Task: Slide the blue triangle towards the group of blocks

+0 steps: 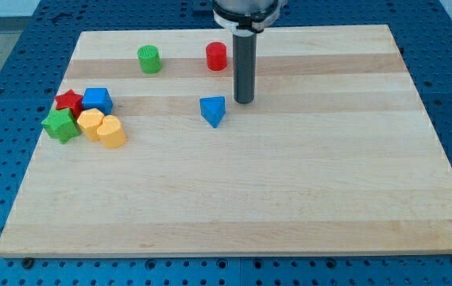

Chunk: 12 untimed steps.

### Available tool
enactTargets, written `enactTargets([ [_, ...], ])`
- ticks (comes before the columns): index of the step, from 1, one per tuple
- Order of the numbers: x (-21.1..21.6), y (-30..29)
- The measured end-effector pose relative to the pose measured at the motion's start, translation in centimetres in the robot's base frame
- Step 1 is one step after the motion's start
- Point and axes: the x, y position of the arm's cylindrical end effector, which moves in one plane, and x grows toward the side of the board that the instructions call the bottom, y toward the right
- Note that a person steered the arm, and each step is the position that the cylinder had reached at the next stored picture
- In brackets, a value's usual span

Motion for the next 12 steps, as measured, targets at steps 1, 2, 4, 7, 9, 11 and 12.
enactTargets([
  [1, 0.4, 0.0],
  [2, 0.4, -1.6],
  [4, 2.4, -2.0],
  [7, 6.6, -2.8],
  [9, 1.1, -6.3],
  [11, 0.7, -7.3],
  [12, 0.7, -10.1],
])
